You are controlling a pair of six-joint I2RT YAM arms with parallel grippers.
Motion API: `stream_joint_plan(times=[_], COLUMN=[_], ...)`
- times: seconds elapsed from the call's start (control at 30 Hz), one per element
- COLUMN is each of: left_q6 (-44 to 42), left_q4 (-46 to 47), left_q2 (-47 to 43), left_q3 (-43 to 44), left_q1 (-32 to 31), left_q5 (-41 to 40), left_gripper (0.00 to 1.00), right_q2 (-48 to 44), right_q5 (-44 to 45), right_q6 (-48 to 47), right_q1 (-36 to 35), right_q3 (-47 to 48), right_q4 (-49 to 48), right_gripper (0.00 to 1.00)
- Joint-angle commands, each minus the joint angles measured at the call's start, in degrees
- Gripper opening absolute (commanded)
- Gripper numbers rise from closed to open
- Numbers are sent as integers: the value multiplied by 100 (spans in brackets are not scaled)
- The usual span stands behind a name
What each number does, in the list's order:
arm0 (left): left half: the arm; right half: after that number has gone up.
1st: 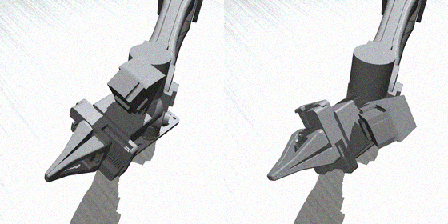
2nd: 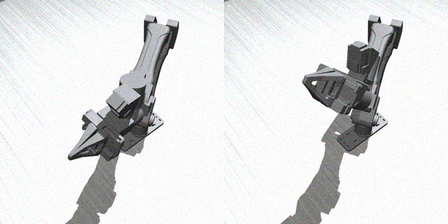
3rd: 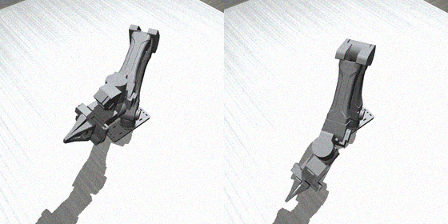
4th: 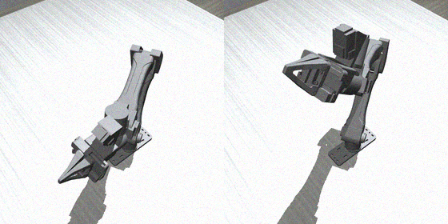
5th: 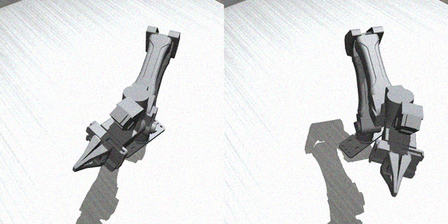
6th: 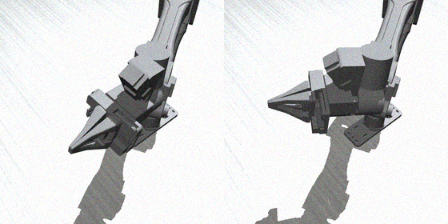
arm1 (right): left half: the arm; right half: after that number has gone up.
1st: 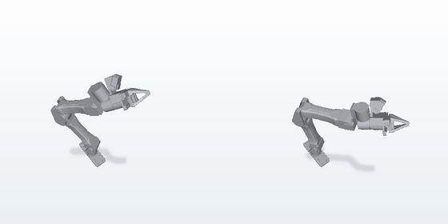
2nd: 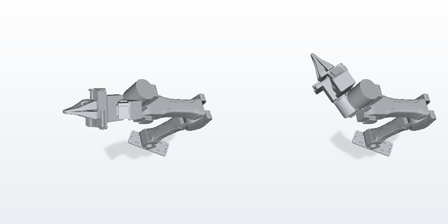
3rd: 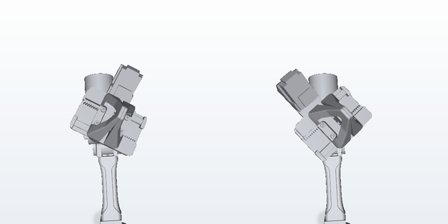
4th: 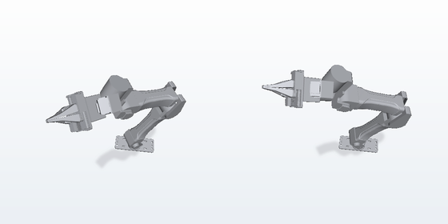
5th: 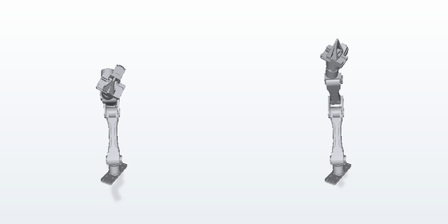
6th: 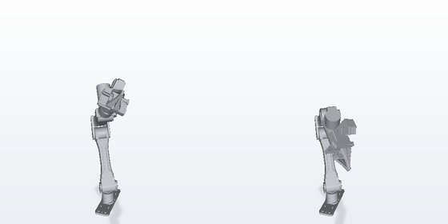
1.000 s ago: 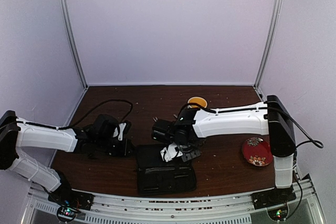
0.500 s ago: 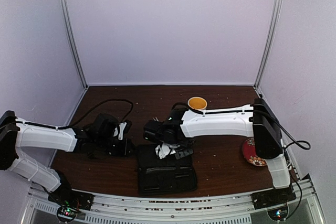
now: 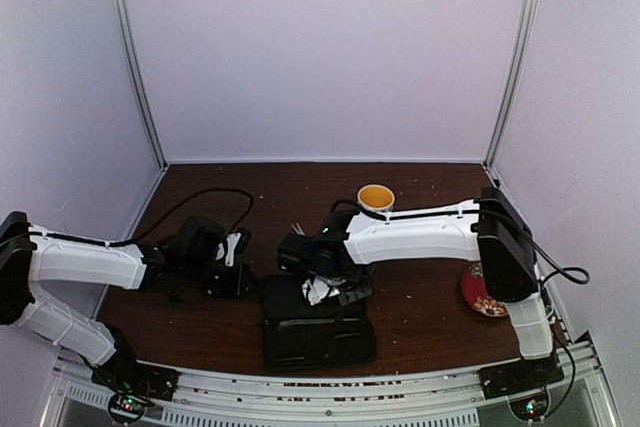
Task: Sort the hair-cutting tools
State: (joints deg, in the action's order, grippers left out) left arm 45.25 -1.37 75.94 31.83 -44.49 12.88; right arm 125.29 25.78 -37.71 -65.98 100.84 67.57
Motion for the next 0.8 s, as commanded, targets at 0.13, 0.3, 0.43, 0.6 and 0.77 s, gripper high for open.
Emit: stream_joint_plan(times=[0.13,0.3,0.43,0.6,0.77], left_q6=[-100,-68,-69,-95,-104], left_q4=[410,510,564,592,606], left_q2=[-88,-56,-20,49,109], left_q3=[99,100,102,112,129], left_q1=[-33,-33,-33,-34,-33], left_q5=[206,206,221,206,223], left_gripper=[0,0,0,0,0], right_q2=[309,424,379,-12,-276], right_q5=[-508,-969,-1294,-1559,-1813], right_q6=[-53,-124,-117,-129,89], right_q1=[-15,-70,-67,-22,207], right_q3=[545,787,763,232,-269], right_q4=[-63,-200,-411,-1108,-1913], right_gripper=[0,0,0,0,0])
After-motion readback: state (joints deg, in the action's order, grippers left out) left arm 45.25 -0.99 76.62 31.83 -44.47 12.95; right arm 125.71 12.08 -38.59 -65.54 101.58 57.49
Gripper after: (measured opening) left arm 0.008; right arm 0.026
